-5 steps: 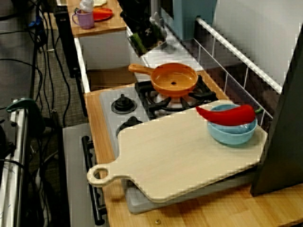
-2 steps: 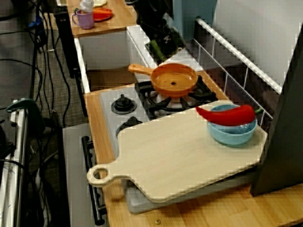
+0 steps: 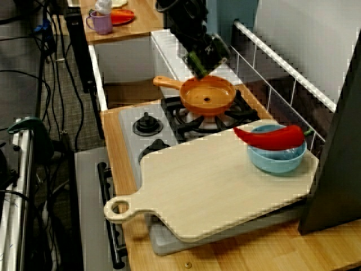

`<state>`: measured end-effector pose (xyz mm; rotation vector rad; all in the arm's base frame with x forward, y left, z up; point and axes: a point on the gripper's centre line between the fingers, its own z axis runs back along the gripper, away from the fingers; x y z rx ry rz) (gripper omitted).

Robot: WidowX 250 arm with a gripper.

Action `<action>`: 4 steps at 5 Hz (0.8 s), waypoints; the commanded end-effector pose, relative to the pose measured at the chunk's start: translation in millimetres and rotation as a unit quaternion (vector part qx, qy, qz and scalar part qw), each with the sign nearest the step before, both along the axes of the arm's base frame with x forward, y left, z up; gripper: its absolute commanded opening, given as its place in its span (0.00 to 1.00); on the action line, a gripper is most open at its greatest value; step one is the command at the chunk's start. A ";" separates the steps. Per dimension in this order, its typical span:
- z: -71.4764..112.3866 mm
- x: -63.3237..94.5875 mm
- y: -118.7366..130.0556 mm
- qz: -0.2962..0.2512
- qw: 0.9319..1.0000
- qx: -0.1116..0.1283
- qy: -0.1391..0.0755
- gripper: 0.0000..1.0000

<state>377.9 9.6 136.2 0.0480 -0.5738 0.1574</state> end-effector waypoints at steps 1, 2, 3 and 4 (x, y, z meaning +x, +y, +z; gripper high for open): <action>-15.5 -9.3 -1.4 0.030 0.999 0.008 -0.035 1.00; -24.5 -9.4 2.6 0.050 0.998 0.012 -0.043 1.00; -32.8 -7.6 3.7 0.058 0.997 0.019 -0.043 1.00; -36.2 -12.2 2.6 0.060 0.997 0.020 -0.046 1.00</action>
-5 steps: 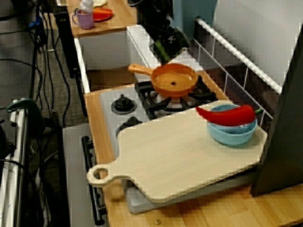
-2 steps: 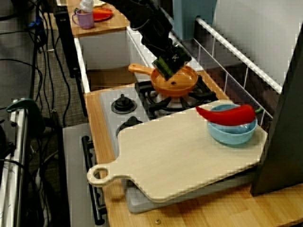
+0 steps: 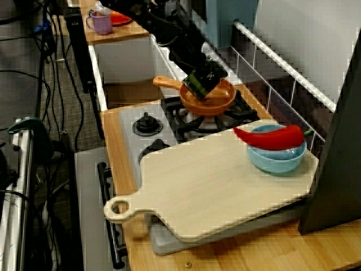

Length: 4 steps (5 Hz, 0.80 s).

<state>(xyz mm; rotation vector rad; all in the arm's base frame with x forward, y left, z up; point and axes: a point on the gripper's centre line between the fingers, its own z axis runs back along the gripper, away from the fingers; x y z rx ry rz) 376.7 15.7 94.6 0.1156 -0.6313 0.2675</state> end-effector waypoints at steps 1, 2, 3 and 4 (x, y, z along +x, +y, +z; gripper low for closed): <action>2.7 -18.5 -4.0 0.003 1.000 0.003 -0.021 1.00; 1.3 -23.7 -4.5 0.008 1.000 0.004 -0.015 1.00; 1.3 -23.7 -4.5 0.008 1.000 0.004 -0.015 1.00; 1.3 -23.7 -4.5 0.008 1.000 0.004 -0.015 1.00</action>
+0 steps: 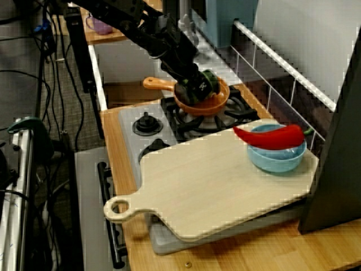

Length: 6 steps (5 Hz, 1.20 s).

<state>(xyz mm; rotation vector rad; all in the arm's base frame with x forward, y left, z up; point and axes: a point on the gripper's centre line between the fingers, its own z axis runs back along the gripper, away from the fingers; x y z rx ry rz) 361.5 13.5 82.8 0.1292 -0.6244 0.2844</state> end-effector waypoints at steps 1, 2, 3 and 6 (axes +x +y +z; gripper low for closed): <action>13.0 -8.5 -2.3 -0.003 1.000 0.001 -0.019 1.00; 27.2 -5.8 4.3 -0.006 1.000 -0.015 -0.004 1.00; 42.4 -7.7 4.2 0.000 0.999 -0.028 0.016 1.00; 56.4 -3.1 13.6 0.015 0.998 -0.052 0.023 1.00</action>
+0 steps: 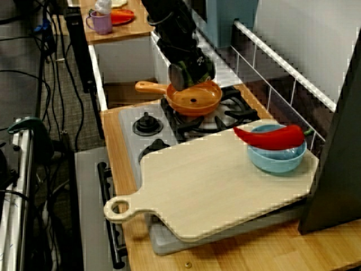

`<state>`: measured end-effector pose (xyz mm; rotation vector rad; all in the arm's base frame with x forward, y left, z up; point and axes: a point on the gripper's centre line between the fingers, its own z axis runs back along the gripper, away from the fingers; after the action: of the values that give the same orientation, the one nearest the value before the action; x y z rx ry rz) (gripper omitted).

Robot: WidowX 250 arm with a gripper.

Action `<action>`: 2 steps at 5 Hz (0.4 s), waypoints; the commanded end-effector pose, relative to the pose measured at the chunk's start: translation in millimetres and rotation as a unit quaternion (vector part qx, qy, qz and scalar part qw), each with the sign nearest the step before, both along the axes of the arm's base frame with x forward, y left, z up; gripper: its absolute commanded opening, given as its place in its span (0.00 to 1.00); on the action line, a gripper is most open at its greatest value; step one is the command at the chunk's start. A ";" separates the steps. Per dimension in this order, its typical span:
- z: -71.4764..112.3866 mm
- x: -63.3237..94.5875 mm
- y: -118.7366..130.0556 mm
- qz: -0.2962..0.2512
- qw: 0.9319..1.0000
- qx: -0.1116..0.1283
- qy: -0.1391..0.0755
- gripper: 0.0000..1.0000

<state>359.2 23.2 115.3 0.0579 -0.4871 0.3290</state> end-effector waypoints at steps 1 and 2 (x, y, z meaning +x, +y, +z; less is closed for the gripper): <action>21.1 -1.0 5.2 0.019 0.999 -0.004 -0.033 0.00; 16.2 -1.8 1.1 0.008 0.999 0.006 -0.033 1.00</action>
<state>363.5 26.3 119.6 0.0645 -0.5160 0.3544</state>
